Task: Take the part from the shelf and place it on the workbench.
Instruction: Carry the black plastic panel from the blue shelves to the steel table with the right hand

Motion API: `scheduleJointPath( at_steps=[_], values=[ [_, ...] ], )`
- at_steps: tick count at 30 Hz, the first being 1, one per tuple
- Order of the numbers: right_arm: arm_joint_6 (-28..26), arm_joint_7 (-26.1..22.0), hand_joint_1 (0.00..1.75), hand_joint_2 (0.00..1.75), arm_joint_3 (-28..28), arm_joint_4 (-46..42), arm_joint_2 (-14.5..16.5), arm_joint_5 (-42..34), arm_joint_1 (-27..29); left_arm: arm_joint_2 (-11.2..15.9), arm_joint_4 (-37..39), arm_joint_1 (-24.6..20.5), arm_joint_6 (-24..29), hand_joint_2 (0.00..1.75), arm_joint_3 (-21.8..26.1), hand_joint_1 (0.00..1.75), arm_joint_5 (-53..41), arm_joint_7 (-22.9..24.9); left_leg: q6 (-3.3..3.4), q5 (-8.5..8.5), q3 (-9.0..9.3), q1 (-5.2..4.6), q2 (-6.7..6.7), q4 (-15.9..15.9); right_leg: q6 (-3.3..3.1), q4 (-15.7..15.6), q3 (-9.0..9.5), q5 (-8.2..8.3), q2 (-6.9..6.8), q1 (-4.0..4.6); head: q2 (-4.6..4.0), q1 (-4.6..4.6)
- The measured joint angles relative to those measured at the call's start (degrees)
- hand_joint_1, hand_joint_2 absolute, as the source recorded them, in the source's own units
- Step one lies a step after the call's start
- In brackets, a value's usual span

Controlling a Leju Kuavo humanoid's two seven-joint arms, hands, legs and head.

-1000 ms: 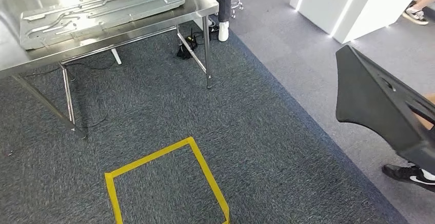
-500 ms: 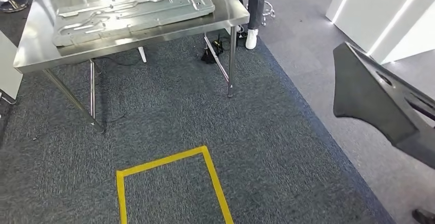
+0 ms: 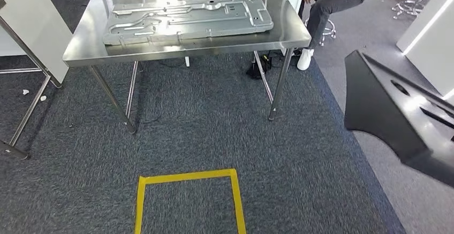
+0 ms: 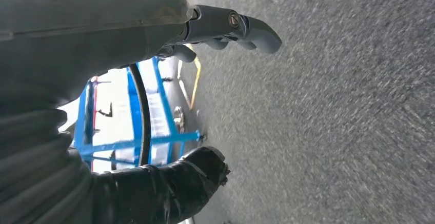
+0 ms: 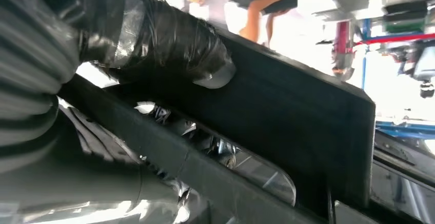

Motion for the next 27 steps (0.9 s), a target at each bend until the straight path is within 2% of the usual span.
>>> scheduleJointPath(
  at_steps=[1,2,4,5,6,8,9,10,11,12,13,14,15,17,18,19,21,23,24,25,26,27],
  values=[
    [0.0,0.0,1.75,1.75,0.0,0.0,-0.1,0.0,-0.1,0.0,0.0,0.0,0.0,1.75,0.0,0.0,0.0,0.0,-0.36,0.13,-0.05,0.0,-0.35,0.6,-0.57,-0.2,0.43,-0.36,-0.46,0.19,0.0,0.02],
    [0.0,0.0,1.75,1.75,-0.1,0.0,-0.3,0.0,-0.1,0.1,0.0,-0.1,0.0,1.75,0.0,0.0,0.0,0.0,-0.65,0.67,-0.59,0.04,0.05,1.8,-1.05,-0.4,1.01,-0.43,-0.94,0.24,0.0,0.04],
    [0.0,0.1,1.75,1.75,-0.1,0.0,-0.4,0.0,-0.2,0.1,0.0,-0.2,0.0,1.75,0.0,0.0,0.0,0.0,-1.27,1.91,-3.52,0.08,2.82,6.8,-2.04,-1.3,2.32,-1.02,-2.09,0.26,0.0,0.0],
    [0.0,0.1,1.75,1.75,-0.1,0.0,-0.4,0.0,-0.2,0.1,0.0,-0.2,0.0,1.75,0.0,0.0,0.0,0.0,-1.63,1.52,-5.75,0.17,4.49,10.0,-2.45,-1.7,3.05,-1.38,-2.66,0.31,0.0,-0.01],
    [0.0,0.1,1.75,1.75,-0.1,0.0,-0.4,0.0,-0.1,0.1,0.0,-0.3,0.0,1.75,0.0,0.0,0.0,0.0,-1.96,0.26,-8.16,0.28,5.72,12.9,-2.73,-2.0,3.74,-1.82,-3.24,0.39,0.0,-0.05],
    [0.0,0.1,1.75,1.75,-0.2,0.0,-0.4,0.0,-0.2,0.1,0.0,-0.3,0.0,1.75,0.0,0.0,0.0,0.0,-2.28,-3.08,-12.22,0.48,6.48,16.1,-2.87,-2.3,5.08,-2.83,-4.38,0.46,0.0,-0.08],
    [0.0,0.1,1.75,1.75,-0.2,0.0,-0.5,0.0,-0.2,0.1,0.0,-0.2,0.0,1.75,0.0,0.0,0.0,0.0,-2.27,-3.63,-13.26,0.52,6.63,15.8,-2.82,-2.4,5.8,-3.42,-4.98,0.49,0.0,-0.09],
    [0.1,0.1,1.75,1.75,-0.2,0.0,-0.5,0.0,-0.2,0.1,0.0,-0.1,0.0,1.75,0.0,0.0,0.0,0.0,-2.12,-2.83,-13.56,0.51,6.87,14.1,-2.74,-2.4,6.56,-4.05,-5.6,0.53,0.0,-0.09],
    [0.2,0.1,1.75,1.75,-0.2,0.0,-0.6,0.0,-0.2,0.1,0.0,0.0,0.0,1.75,0.0,0.0,0.0,0.0,-1.81,-0.73,-13.21,0.42,7.4,11.2,-2.65,-2.4,7.35,-4.68,-6.22,0.6,0.0,-0.09],
    [0.4,0.2,1.75,1.75,-0.2,0.0,-0.8,0.0,-0.2,0.1,0.0,0.1,0.0,1.75,0.0,0.0,0.0,0.0,-1.24,2.4,-12.49,0.18,8.62,7.8,-2.54,-2.5,8.05,-5.31,-6.83,0.68,0.0,-0.08],
    [0.6,0.3,1.75,1.75,-0.2,0.0,-0.9,0.1,-0.1,0.2,0.0,0.2,0.0,1.75,0.0,0.0,0.0,0.0,-0.79,4.61,-11.93,-0.18,9.84,5.1,-2.29,-2.6,8.71,-5.91,-7.36,0.79,0.0,-0.01],
    [0.7,0.5,1.75,1.75,-0.1,0.0,-1.0,0.1,-0.2,0.2,0.0,0.2,0.0,1.75,0.0,0.0,0.0,-0.1,-0.34,6.08,-11.46,-0.51,10.81,3.3,-1.96,-2.8,9.34,-6.46,-7.93,0.85,0.0,-0.01],
    [0.9,0.7,1.75,1.75,-0.1,0.0,-1.1,0.2,-0.1,0.3,0.0,0.2,-0.1,1.75,0.0,0.0,0.0,-0.1,0.04,6.66,-11.05,-0.71,11.33,2.3,-1.58,-2.8,10.16,-6.77,-8.44,0.87,0.0,-0.01],
    [1.0,1.3,1.75,1.75,0.0,0.0,-1.7,0.4,-0.2,0.4,0.0,0.1,-0.1,1.75,0.0,0.0,0.0,-0.1,0.66,5.95,-9.78,-0.61,10.11,1.4,-0.77,-2.1,11.53,-6.52,-8.97,0.77,0.0,-0.12],
    [1.1,1.6,1.75,1.75,0.0,0.1,-2.1,0.5,-0.3,0.5,0.0,0.1,-0.1,1.75,0.0,0.0,-0.1,-0.1,1.01,5.96,-8.92,-0.47,9.37,0.9,-0.51,-0.8,11.64,-6.16,-8.29,0.63,0.0,-0.05],
    [1.2,1.9,1.75,1.75,0.1,0.1,-2.4,0.5,-0.4,0.5,0.0,0.0,-0.1,1.75,0.0,0.0,-0.1,-0.2,1.33,5.89,-8.07,-0.36,8.61,0.5,-0.32,1.1,10.83,-6.15,-6.97,0.47,0.0,-0.03],
    [1.5,2.6,1.75,1.75,0.1,0.3,-3.1,0.6,-0.4,0.6,0.0,-0.2,-0.1,1.75,0.0,0.0,-0.1,-0.2,1.66,5.8,-6.97,-0.23,7.26,0.0,-0.18,6.9,7.27,-8.05,-3.99,0.2,0.0,0.12],
    [1.7,3.7,1.75,1.75,0.3,0.6,-4.1,0.8,-0.4,0.5,0.0,-0.3,-0.2,1.75,0.0,0.0,-0.1,-0.3,1.7,5.25,-6.31,-0.21,5.74,-0.1,0.18,11.7,2.75,-11.53,-2.91,0.15,0.0,0.11],
    [1.8,4.4,1.75,1.75,0.5,0.9,-4.9,0.8,-0.4,0.5,0.0,-0.2,-0.3,1.75,0.0,0.0,-0.2,-0.4,1.65,4.9,-5.88,-0.21,4.93,-0.1,0.43,12.3,1.16,-12.6,-2.84,0.15,0.0,0.1],
    [1.8,5.1,1.75,1.75,0.8,1.3,-5.8,0.8,-0.3,0.5,0.0,-0.2,-0.4,1.75,0.0,0.0,-0.2,-0.5,1.57,4.48,-5.31,-0.2,4.11,0.0,0.61,11.4,0.27,-12.61,-2.78,0.14,0.0,0.09],
    [1.8,5.8,1.75,1.75,1.0,1.7,-6.7,0.8,-0.3,0.5,0.0,-0.1,-0.4,1.75,0.0,0.0,-0.3,-0.5,1.45,4.01,-4.63,-0.2,3.33,0.0,0.69,9.0,0.1,-11.17,-2.55,0.09,0.0,0.11],
    [1.8,6.3,1.75,1.75,1.2,2.1,-7.6,0.7,-0.3,0.5,0.0,0.0,-0.5,1.75,0.0,0.0,-0.3,-0.5,1.29,3.5,-4.11,-0.17,2.6,0.0,0.66,5.6,0.24,-8.06,-1.7,0.02,0.0,0.14]
  ],
)
